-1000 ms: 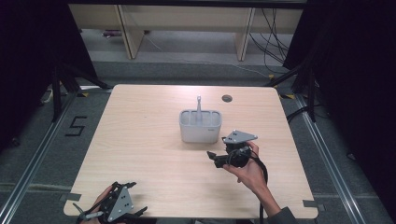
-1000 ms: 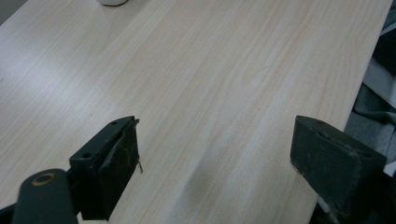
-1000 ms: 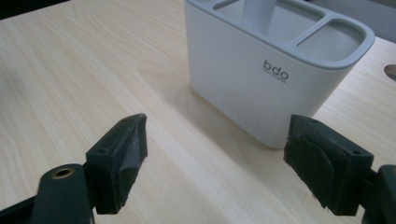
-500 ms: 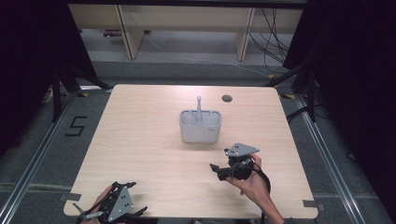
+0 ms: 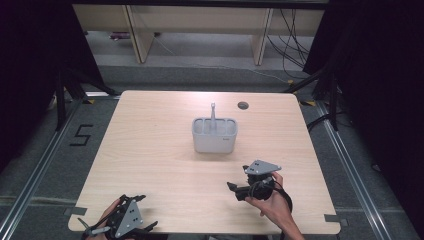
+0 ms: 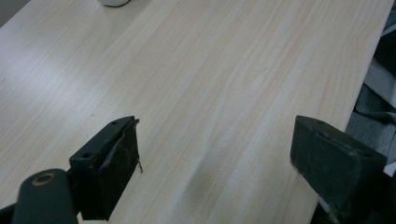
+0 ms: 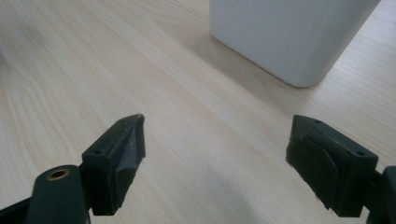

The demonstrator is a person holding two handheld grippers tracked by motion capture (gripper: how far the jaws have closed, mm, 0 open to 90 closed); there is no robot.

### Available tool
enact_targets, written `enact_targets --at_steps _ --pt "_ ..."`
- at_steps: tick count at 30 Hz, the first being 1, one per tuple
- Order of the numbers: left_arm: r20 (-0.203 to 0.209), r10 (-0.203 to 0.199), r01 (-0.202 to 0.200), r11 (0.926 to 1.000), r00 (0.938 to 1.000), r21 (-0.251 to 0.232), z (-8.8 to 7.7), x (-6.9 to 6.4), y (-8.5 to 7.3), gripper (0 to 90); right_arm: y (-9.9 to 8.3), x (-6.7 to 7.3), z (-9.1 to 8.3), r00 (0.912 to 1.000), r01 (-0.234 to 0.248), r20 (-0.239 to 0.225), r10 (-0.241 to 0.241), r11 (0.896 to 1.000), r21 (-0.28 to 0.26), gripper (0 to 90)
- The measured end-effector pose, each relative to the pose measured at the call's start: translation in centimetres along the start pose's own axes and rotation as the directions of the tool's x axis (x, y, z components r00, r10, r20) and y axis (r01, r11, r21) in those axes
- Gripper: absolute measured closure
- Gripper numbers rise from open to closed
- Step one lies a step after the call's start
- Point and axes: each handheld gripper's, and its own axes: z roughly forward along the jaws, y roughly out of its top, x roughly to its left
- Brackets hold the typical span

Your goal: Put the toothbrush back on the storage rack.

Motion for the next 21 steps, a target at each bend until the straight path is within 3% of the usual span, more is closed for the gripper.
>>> enact_targets --at_steps 3,6,8,10,12,15,18,21 --pt "0.008 -0.002 0.002 1.0000 1.0000 0.001 0.0 0.0 0.0 14.9 -0.4 0.0 -0.1 1.0000 0.008 -0.001 -0.008 1.000 -0.001 19.8" --pt "0.008 -0.004 0.004 1.0000 1.0000 -0.001 0.0 0.0 -0.1 14.9 -0.8 0.3 -0.3 0.9997 -0.015 -0.018 0.015 1.000 0.026 18.5" --pt "0.006 -0.002 0.002 1.0000 1.0000 0.003 -0.1 0.0 0.0 15.0 -1.0 0.3 -0.4 0.9999 0.014 -0.009 -0.013 1.000 0.022 17.7" --pt "0.003 -0.001 0.001 1.0000 1.0000 0.005 -0.1 0.0 0.0 14.9 -1.3 0.5 -0.6 0.9999 -0.006 -0.008 0.007 0.999 0.033 16.0" --pt "0.007 0.002 -0.002 1.0000 1.0000 0.006 -0.1 0.0 0.0 15.0 -1.6 0.5 -0.8 0.9996 0.011 -0.026 -0.010 0.999 0.040 16.1" --pt "0.008 0.000 0.000 1.0000 1.0000 0.009 0.0 0.0 0.0 14.9 -2.1 0.7 -1.2 0.9999 0.003 -0.016 -0.002 0.999 0.048 16.1" --pt "-0.005 0.004 -0.004 1.0000 1.0000 0.007 0.1 0.0 0.0 15.0 -2.7 0.8 -1.5 0.9997 0.024 0.004 -0.024 0.998 0.057 16.1" --pt "0.006 0.005 -0.005 1.0000 1.0000 0.007 -0.1 0.0 0.0 14.9 -3.1 0.8 -1.8 0.9995 0.030 -0.008 -0.030 0.997 0.066 16.1"
